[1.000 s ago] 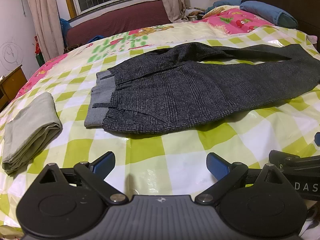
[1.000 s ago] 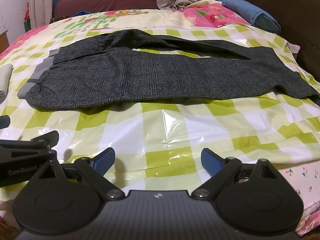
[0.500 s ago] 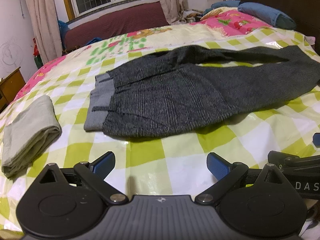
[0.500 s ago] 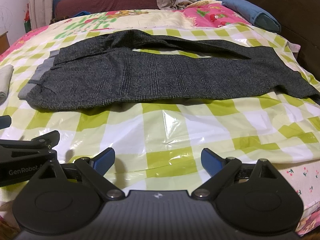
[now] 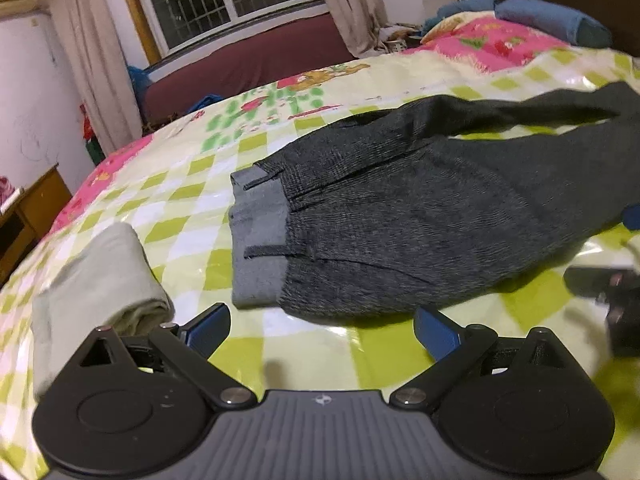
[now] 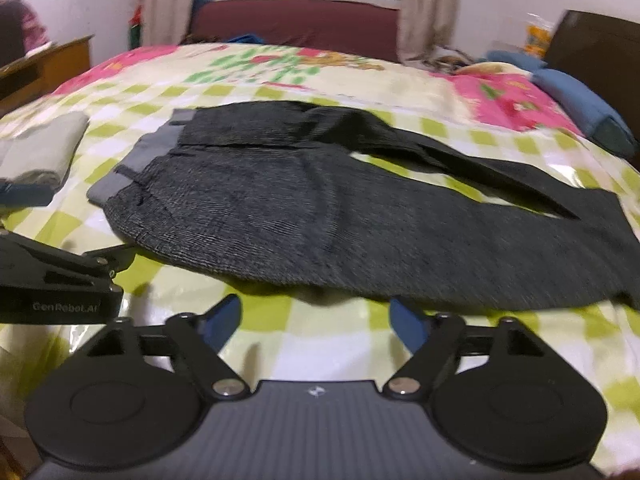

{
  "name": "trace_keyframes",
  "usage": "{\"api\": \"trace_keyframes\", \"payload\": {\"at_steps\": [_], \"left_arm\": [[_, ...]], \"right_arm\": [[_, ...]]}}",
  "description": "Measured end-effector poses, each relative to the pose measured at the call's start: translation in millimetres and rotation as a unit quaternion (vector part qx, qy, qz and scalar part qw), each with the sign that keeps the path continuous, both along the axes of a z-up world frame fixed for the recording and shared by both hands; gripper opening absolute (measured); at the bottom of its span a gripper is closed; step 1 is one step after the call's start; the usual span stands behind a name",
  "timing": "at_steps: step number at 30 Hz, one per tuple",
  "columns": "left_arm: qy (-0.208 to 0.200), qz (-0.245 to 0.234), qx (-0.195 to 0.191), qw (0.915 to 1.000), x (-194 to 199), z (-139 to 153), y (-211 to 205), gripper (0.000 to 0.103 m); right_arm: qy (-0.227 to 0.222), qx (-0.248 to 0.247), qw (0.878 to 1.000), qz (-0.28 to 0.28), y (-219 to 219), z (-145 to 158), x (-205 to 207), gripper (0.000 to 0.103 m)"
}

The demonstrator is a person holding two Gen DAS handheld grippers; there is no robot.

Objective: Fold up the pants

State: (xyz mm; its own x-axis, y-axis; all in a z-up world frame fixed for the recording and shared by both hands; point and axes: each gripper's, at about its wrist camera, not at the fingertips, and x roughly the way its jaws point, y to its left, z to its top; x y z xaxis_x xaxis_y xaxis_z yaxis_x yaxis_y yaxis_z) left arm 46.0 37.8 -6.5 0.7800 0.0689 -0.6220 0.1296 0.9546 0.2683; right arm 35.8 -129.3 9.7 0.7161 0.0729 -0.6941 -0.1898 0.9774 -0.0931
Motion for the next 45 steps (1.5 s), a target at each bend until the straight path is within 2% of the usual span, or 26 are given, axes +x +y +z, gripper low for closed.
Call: {"api": "trace_keyframes", "payload": {"at_steps": [4,9,12,16,20,23,26,32,35,37,39,41,43,45], "left_arm": [[-0.004,-0.013,-0.010,0.9999,12,0,12,0.103],[-0.005,-0.031,-0.009,0.9995,33,-6,22,0.103],[-0.010,-0.047,-0.013,0.9988,47,-8,26,0.103],[0.032,-0.074,-0.025,0.9964,65,-18,34,0.103],[0.045,-0.082,-0.025,0.9953,61,-26,42,0.103],[0.061,-0.068,-0.041,0.9949,57,-27,48,0.103],[0.064,-0.063,-0.033,0.9954,50,-27,51,0.103],[0.077,-0.051,-0.006,0.9957,43,-21,58,0.102],[0.087,-0.033,-0.013,0.9955,43,-17,65,0.102],[0.085,-0.026,-0.019,0.9958,41,-11,65,0.101],[0.082,-0.025,-0.018,0.9962,37,-4,60,0.093],[0.076,-0.033,-0.014,0.9965,32,4,53,0.091],[0.062,-0.042,-0.010,0.9972,26,13,45,0.091],[0.044,-0.052,-0.009,0.9976,23,21,35,0.091]], "right_arm": [[0.002,0.007,1.000,0.031,2,7,15,0.071],[-0.025,-0.044,0.991,0.120,22,5,30,0.071],[-0.016,-0.054,0.986,0.160,36,-7,44,0.071],[0.009,-0.053,0.980,0.193,50,-24,57,0.070],[0.055,-0.019,0.977,0.204,55,-33,67,0.047],[0.072,-0.016,0.973,0.219,60,-33,64,0.040],[0.084,-0.020,0.967,0.238,70,-33,55,0.039],[0.104,0.021,0.959,0.262,86,-29,43,0.040],[0.103,0.036,0.956,0.273,88,-26,35,0.041],[0.106,0.057,0.957,0.263,80,-19,35,0.040],[0.105,0.090,0.965,0.224,57,-5,38,0.039],[0.085,0.117,0.975,0.171,21,9,38,0.044],[0.072,0.135,0.984,0.094,-30,17,39,0.047],[0.067,0.133,0.989,0.011,-86,18,42,0.047]]}}
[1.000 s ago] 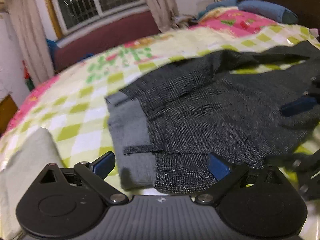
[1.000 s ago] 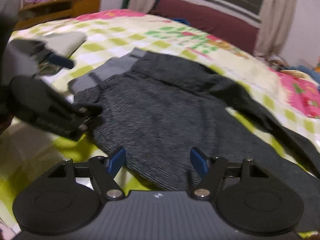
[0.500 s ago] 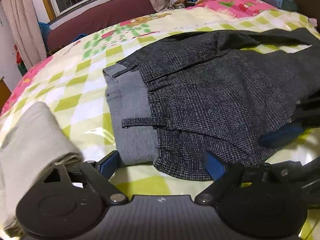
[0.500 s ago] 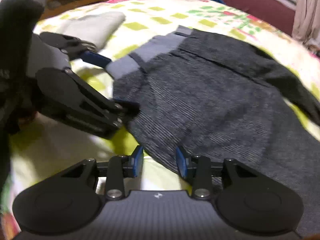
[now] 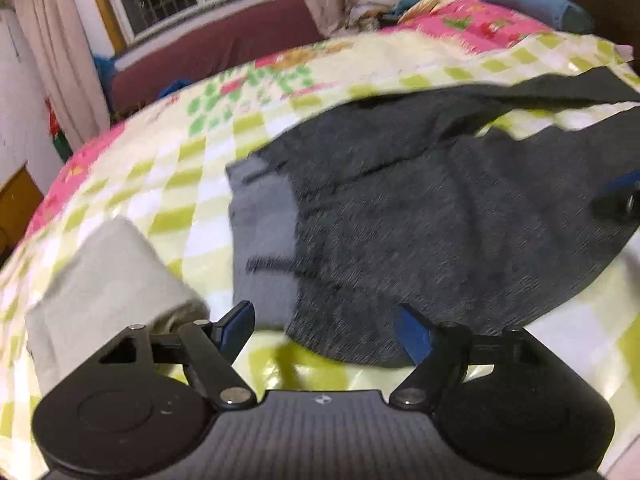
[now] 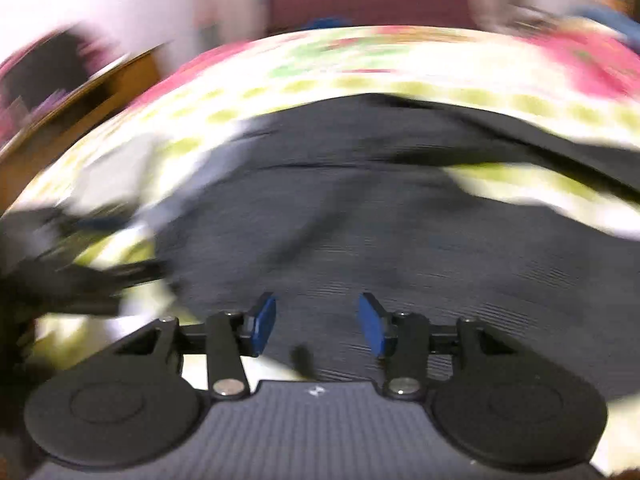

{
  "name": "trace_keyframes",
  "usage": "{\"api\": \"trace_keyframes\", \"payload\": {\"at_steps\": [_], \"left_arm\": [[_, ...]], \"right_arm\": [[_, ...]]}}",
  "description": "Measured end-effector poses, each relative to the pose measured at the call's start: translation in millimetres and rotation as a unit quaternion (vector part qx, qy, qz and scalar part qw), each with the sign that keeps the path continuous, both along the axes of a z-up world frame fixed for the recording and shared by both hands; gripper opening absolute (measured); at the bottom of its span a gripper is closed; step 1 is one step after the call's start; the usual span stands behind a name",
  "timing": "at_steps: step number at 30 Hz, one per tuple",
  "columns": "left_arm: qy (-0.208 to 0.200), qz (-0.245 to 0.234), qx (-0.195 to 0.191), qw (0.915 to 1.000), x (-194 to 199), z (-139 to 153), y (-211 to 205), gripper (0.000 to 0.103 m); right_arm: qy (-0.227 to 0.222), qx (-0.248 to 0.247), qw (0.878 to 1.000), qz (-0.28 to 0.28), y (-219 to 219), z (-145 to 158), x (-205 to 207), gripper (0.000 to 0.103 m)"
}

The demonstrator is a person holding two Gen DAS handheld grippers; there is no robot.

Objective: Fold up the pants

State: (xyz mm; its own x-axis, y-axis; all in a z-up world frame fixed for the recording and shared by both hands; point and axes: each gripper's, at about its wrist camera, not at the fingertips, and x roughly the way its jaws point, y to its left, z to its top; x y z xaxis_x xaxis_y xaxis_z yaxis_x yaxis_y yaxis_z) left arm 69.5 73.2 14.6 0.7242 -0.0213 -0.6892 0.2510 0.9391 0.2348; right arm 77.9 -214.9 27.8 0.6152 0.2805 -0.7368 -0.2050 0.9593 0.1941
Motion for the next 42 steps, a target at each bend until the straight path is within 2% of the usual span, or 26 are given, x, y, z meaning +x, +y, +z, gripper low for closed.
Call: {"api": "trace_keyframes", "payload": {"at_steps": [2,4,7,9,12,16,18,19,21,23,25,28,30,32,34,36,39,42], "left_arm": [[-0.011,-0.015,-0.013,0.9997,-1,9,-16,0.091],[-0.013,-0.041,-0.029,0.9986,4,13,-41,0.091],[-0.004,-0.088,-0.037,0.9954,16,8,-92,0.091],[0.007,-0.116,-0.041,0.9924,28,0,-126,0.091],[0.026,-0.151,-0.038,0.9875,40,-14,-172,0.091],[0.061,-0.172,-0.022,0.9830,46,-37,-208,0.091],[0.065,-0.171,-0.020,0.9830,45,-40,-212,0.091],[0.067,-0.171,-0.020,0.9828,45,-38,-212,0.091],[0.071,-0.170,-0.023,0.9826,45,-32,-208,0.091],[0.059,-0.168,-0.016,0.9838,44,-25,-198,0.090],[0.039,-0.162,-0.008,0.9860,42,-16,-182,0.090],[0.012,-0.144,-0.002,0.9895,54,-1,-151,0.091],[-0.009,-0.124,0.010,0.9921,67,6,-129,0.091],[-0.030,-0.103,0.028,0.9938,85,11,-108,0.091],[-0.043,-0.085,0.047,0.9943,105,14,-85,0.091],[-0.052,-0.068,0.060,0.9946,126,15,-65,0.092],[-0.055,-0.039,0.055,0.9962,162,17,-37,0.092],[-0.048,-0.026,0.042,0.9976,197,13,-18,0.093]], "right_arm": [[0.009,-0.022,0.995,-0.101,-64,-3,3,0.047],[0.017,-0.024,0.979,-0.200,-127,-5,0,0.047],[0.011,-0.002,0.945,-0.328,-215,-6,-10,0.048],[0.012,0.012,0.921,-0.389,-261,-10,-12,0.048],[0.014,0.051,0.893,-0.446,-311,-21,-6,0.048],[0.006,0.063,0.877,-0.476,-338,-29,17,0.045],[0.014,0.069,0.869,-0.490,-356,-38,18,0.031],[0.018,0.064,0.865,-0.497,-364,-40,17,0.020],[0.025,0.055,0.870,-0.490,-363,-36,14,0.019],[0.018,0.011,0.883,-0.469,-346,-24,7,0.029],[-0.007,-0.040,0.908,-0.418,-317,-9,1,0.030],[-0.035,-0.078,0.940,-0.331,-273,7,13,0.039],[-0.046,-0.088,0.959,-0.265,-240,15,34,0.040],[-0.061,-0.108,0.973,-0.196,-203,16,64,0.044],[-0.073,-0.143,0.980,-0.120,-160,13,100,0.051],[-0.074,-0.169,0.981,-0.057,-121,7,135,0.054],[-0.075,-0.193,0.978,0.012,-73,-2,188,0.055],[-0.076,-0.218,0.971,0.060,-36,-14,232,0.065]]}}
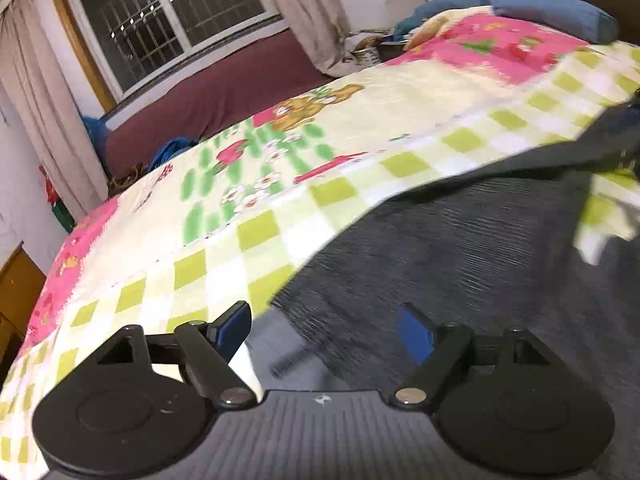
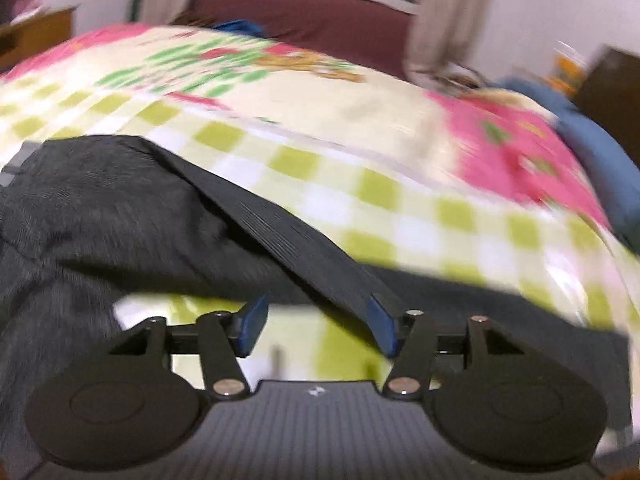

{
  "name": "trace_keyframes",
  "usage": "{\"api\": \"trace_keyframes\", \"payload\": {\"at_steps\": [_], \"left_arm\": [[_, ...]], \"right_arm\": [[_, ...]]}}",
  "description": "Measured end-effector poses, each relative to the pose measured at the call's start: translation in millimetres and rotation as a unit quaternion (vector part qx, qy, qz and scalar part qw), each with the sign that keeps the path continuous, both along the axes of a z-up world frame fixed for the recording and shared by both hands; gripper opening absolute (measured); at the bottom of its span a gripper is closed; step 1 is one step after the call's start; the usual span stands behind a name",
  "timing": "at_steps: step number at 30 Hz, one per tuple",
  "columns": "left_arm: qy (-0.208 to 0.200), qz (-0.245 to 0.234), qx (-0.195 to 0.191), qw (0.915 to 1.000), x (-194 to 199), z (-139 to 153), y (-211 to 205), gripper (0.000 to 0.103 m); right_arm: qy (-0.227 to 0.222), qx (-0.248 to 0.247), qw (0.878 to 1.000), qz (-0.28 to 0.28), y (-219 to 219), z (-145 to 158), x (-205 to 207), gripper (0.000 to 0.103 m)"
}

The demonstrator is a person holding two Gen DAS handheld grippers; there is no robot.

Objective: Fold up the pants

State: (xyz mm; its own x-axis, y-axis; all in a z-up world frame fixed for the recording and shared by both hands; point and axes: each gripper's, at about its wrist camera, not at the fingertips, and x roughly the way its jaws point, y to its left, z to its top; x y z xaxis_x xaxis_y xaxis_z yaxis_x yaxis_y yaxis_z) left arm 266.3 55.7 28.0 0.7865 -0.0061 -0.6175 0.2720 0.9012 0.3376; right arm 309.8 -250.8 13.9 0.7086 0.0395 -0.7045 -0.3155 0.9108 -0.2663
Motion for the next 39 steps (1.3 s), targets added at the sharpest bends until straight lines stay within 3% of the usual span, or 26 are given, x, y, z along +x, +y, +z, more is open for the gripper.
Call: {"api": "trace_keyframes", "payload": {"at_steps": [4,9,12,16,17,20,22,23,27,31,33,35,39], "left_arm": [[0.016,0.013,-0.004,0.9998,37,-14,27,0.093],[0.066,0.021,-0.027,0.9972,81,-38,51,0.093],[0.121,0.017,-0.060,0.9907,100,-50,69,0.097],[0.154,0.042,-0.095,0.9826,107,-56,75,0.096],[0.152,0.040,-0.097,0.9827,106,-55,73,0.082],[0.142,0.038,-0.080,0.9858,99,-47,63,0.061],[0.134,0.035,-0.069,0.9880,89,-37,61,0.034],[0.130,0.037,-0.065,0.9887,86,-31,62,0.028],[0.101,0.004,-0.111,0.9886,42,9,71,0.025],[0.084,-0.041,-0.127,0.9875,-41,33,71,0.025],[0.089,-0.044,-0.134,0.9860,-80,30,73,0.025],[0.106,-0.039,-0.152,0.9818,-110,21,75,0.025],[0.140,-0.009,-0.132,0.9813,-143,-13,69,0.030]], "right_arm": [[-0.004,-0.057,0.998,0.039,38,-19,37,0.066],[0.025,-0.071,0.996,0.046,53,-39,76,0.066],[0.054,-0.053,0.997,0.031,49,-44,90,0.062],[0.082,-0.008,0.996,0.014,45,-42,95,0.026],[0.079,-0.014,0.997,0.014,49,-41,92,0.022],[0.063,-0.033,0.997,0.026,55,-31,78,0.008],[0.046,-0.017,0.999,0.023,51,-13,65,0.007],[0.038,-0.007,0.999,0.019,48,-2,58,0.007],[0.001,0.035,0.999,0.031,33,50,1,0.007],[-0.023,0.063,0.995,0.076,16,86,-98,0.005],[-0.016,0.039,0.994,0.098,11,83,-150,0.005],[0.007,-0.004,0.994,0.108,11,62,-189,0.005],[0.078,-0.025,0.993,0.081,15,4,-212,0.008]]}}
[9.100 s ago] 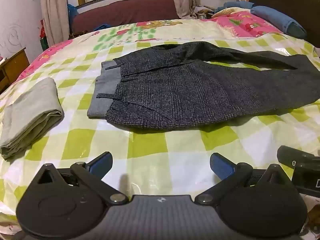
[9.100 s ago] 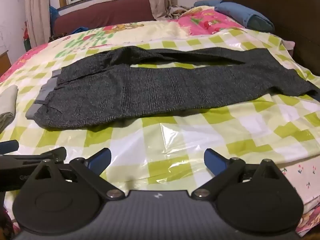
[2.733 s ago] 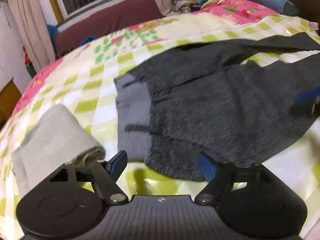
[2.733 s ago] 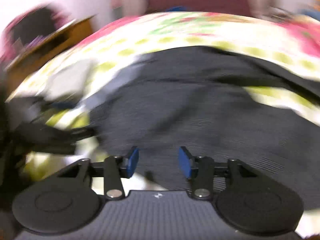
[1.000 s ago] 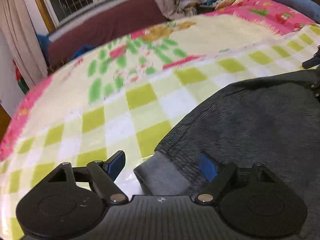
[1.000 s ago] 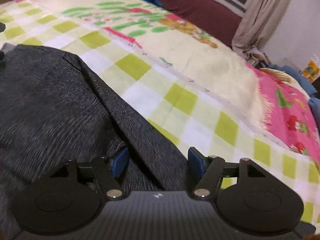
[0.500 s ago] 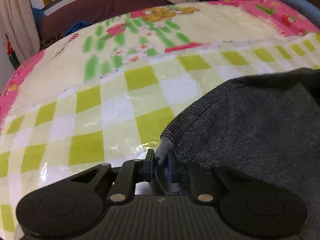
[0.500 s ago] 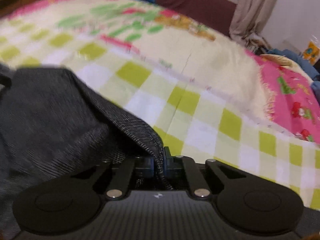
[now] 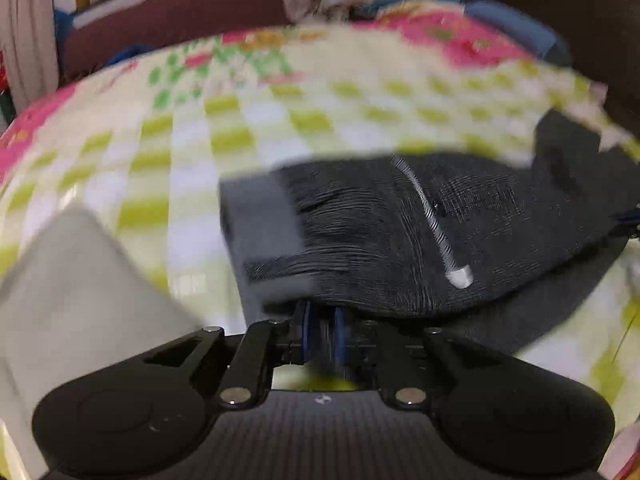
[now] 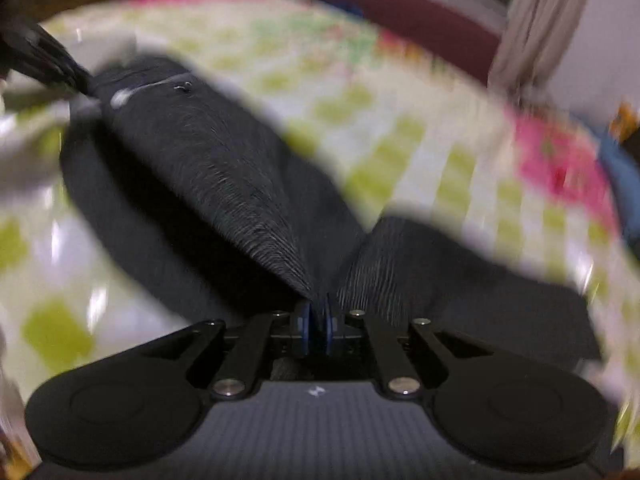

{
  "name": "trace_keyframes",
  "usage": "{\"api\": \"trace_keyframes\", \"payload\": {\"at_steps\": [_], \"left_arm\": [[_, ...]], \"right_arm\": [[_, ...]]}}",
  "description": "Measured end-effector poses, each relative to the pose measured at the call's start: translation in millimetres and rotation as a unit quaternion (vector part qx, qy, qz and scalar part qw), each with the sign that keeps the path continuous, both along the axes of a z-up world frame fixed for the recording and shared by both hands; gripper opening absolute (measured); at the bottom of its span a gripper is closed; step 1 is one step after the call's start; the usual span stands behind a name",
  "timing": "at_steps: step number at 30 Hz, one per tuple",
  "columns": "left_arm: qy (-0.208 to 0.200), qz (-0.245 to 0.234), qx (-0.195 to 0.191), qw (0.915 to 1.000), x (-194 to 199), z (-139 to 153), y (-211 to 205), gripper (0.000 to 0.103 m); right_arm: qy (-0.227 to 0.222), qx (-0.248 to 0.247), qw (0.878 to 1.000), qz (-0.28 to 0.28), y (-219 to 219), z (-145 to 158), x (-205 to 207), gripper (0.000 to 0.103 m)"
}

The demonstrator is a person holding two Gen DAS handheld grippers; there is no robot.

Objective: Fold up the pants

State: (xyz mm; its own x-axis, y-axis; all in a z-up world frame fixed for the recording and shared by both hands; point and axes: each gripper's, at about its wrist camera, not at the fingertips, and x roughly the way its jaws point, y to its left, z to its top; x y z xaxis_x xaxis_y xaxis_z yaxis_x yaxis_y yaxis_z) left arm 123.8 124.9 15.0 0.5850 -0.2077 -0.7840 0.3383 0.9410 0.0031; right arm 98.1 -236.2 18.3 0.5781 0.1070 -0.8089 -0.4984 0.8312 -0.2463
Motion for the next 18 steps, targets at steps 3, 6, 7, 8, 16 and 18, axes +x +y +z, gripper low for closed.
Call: {"api": "trace_keyframes", "payload": {"at_steps": [3,6,7,8,16,18], "left_arm": [[-0.012,0.020,0.004,0.9997,-14,-5,3,0.032],[-0.034,0.049,0.001,0.9982,-17,-1,10,0.032],[-0.038,0.055,-0.002,0.9978,-18,-1,12,0.032],[-0.039,0.056,-0.005,0.9977,-18,-2,13,0.032],[-0.049,0.044,-0.042,0.9970,-32,-6,25,0.044],[-0.056,0.041,-0.034,0.9970,-38,-4,28,0.049]], "right_arm": [[-0.030,-0.038,0.999,0.001,23,-5,-4,0.011],[-0.074,-0.044,0.995,0.055,57,7,-12,0.017],[-0.086,-0.044,0.992,0.076,70,10,-13,0.025],[-0.098,-0.036,0.990,0.096,84,12,-13,0.029],[-0.143,-0.012,0.963,0.227,206,-9,-4,0.040],[-0.142,0.006,0.964,0.227,227,-13,7,0.040]]}}
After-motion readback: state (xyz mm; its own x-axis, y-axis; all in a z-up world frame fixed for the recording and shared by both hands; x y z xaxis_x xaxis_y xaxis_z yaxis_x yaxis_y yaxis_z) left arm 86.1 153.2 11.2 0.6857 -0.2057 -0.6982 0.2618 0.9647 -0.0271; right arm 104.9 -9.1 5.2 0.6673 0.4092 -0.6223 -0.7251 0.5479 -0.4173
